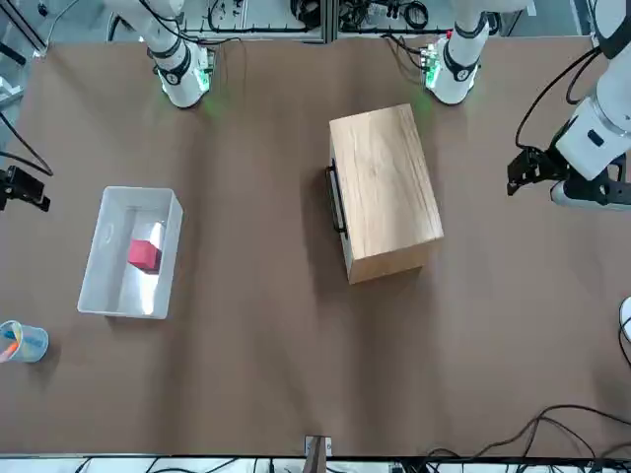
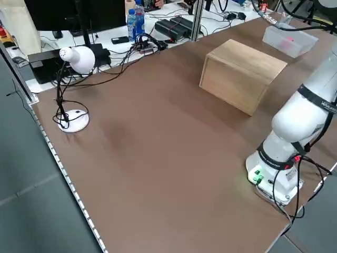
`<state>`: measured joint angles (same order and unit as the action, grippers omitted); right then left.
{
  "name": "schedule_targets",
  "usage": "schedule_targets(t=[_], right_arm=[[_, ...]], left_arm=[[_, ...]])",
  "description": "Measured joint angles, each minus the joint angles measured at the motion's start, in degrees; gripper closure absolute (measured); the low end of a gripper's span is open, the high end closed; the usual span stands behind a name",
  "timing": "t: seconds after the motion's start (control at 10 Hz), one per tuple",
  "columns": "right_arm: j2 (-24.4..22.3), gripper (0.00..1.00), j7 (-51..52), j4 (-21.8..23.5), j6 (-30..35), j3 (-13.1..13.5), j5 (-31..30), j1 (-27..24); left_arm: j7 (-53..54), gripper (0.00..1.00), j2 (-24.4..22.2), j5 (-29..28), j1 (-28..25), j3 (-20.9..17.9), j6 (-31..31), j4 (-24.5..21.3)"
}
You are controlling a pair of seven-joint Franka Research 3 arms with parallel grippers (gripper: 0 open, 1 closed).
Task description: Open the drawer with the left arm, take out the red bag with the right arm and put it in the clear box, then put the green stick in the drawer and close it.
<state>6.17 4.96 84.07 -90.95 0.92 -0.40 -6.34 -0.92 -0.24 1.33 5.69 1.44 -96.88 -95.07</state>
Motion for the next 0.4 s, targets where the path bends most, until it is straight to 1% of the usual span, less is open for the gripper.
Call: schedule_targets(t=[0.4], right_arm=[[0.01, 0.0, -0.05, 0.02, -0.02, -0.32, -0.03, 0.07]], left_arm=[[-0.27, 0.0, 0.0, 0.0, 0.0, -0.01, 0.0, 0.0]])
